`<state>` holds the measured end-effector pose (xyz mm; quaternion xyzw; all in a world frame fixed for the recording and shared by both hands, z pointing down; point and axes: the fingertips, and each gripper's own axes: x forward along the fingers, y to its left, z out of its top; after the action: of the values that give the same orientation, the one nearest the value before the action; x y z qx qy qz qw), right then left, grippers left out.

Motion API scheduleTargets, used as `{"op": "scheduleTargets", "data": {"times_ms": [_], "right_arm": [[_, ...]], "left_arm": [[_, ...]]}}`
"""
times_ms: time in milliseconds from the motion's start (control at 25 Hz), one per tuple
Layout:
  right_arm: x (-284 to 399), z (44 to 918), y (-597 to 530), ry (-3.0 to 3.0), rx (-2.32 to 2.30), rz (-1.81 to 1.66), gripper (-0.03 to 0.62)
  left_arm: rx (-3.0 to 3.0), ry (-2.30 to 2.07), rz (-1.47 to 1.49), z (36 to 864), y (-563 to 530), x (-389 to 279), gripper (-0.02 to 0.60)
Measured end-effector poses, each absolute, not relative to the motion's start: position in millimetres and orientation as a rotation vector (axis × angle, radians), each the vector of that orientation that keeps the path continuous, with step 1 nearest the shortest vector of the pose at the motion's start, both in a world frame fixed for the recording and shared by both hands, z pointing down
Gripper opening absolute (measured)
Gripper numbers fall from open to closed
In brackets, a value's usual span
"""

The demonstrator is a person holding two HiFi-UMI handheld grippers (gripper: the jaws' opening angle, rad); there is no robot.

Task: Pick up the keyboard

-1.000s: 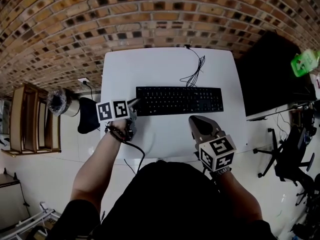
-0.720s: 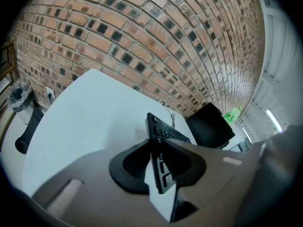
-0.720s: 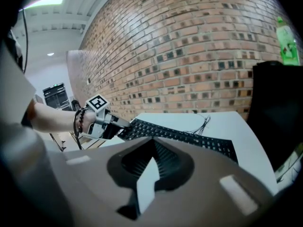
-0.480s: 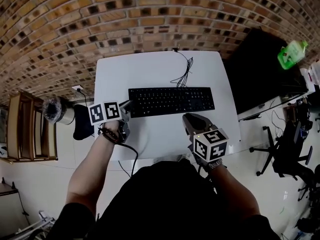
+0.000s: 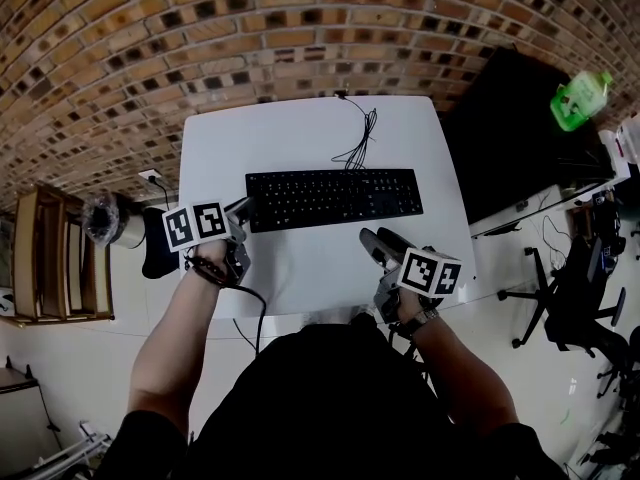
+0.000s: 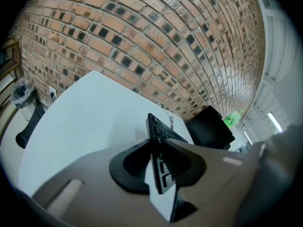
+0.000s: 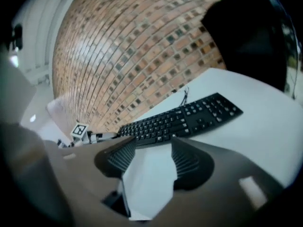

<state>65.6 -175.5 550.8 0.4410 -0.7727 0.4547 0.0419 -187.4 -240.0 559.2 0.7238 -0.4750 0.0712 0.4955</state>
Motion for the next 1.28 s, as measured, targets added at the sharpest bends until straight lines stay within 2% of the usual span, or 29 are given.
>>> {"op": "scheduleTargets", "data": {"times_ms": [120, 240, 840, 1000, 1120, 1200, 1280], "right_arm": [[77.1, 574.4, -178.1, -2.336, 1.402, 1.746, 0.264], [80.6, 589.2, -185.6, -2.340, 1.420, 1.959, 0.284], [85.9, 643.1, -237.9, -2.342, 1.492, 2.272, 0.285], [81.7, 643.2, -251.7, -2.406, 1.455, 2.351, 0.254], [79.0, 638.9, -263.4, -2.452, 1.435, 2.406, 0.203], [79.1, 636.8, -266.8, -2.463, 1.433, 2.435, 0.141], [79.9, 636.2, -267.1, -2.468, 1.431, 2.451, 0.131]], "left_arm": [[1.751, -1.149, 0.171, 557.7, -239.7, -185.6, 0.083], [1.746, -1.141, 0.167, 558.3, -240.6, -183.6, 0.081], [1.724, -1.138, 0.167, 557.3, -235.9, -176.7, 0.080], [1.719, -1.138, 0.173, 554.7, -235.2, -177.7, 0.080], [1.721, -1.139, 0.179, 552.4, -235.6, -176.9, 0.080], [1.721, -1.140, 0.180, 552.7, -235.4, -175.8, 0.080], [1.720, -1.141, 0.179, 553.2, -235.2, -175.0, 0.080]]}}
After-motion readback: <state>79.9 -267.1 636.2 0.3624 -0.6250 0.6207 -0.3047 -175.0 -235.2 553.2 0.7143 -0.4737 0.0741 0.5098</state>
